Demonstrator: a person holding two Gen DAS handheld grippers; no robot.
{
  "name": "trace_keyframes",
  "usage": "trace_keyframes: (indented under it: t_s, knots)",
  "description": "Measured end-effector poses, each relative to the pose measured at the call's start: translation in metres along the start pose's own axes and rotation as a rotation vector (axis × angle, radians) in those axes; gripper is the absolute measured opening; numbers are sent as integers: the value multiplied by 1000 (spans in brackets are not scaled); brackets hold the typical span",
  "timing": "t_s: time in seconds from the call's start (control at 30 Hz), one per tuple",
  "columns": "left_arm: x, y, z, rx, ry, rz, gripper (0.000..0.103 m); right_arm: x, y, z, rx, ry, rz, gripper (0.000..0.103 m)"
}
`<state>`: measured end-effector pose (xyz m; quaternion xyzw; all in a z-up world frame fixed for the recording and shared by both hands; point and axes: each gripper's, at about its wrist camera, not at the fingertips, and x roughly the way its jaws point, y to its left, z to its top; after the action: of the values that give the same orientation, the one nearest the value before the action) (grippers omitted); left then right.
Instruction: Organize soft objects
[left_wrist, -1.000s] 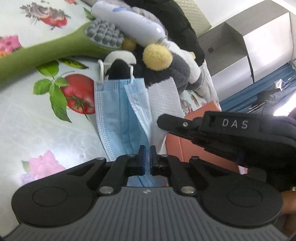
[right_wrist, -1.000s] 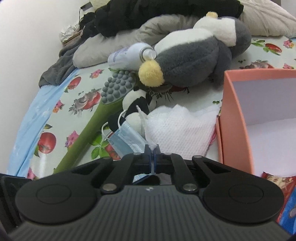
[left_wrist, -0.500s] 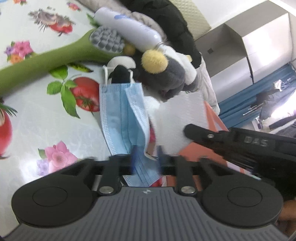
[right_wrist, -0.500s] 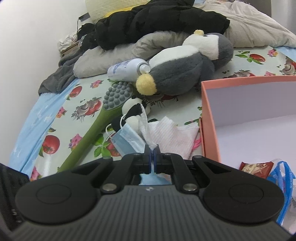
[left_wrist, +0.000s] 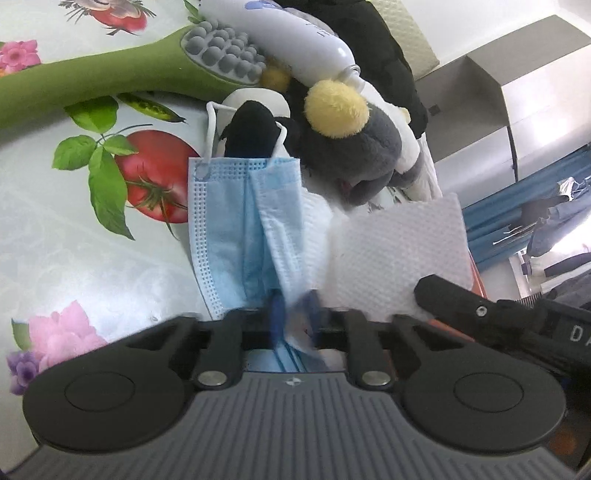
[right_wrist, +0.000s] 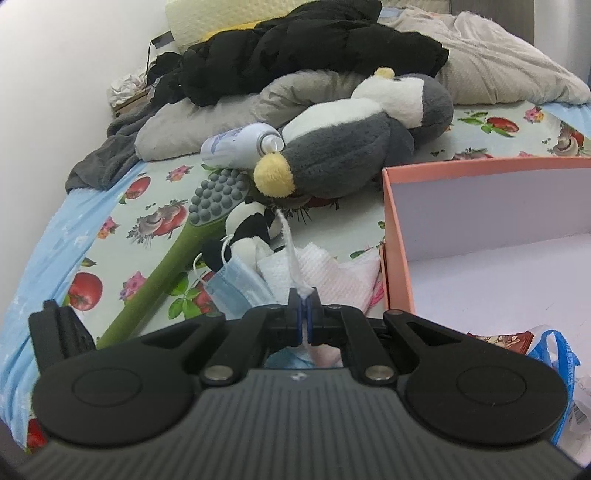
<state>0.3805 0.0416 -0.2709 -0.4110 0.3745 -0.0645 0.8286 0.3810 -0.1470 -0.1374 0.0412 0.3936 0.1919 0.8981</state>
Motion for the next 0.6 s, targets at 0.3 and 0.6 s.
trace_keyframes:
  t_s: [0.3, 0.6]
  knots:
    - [-62, -16, -4, 66, -10, -11, 5, -27, 21, -17, -14, -2, 11, 6]
    - [-142, -6, -34, 103, 13, 41, 4, -68, 47, -66, -33, 1, -36, 6]
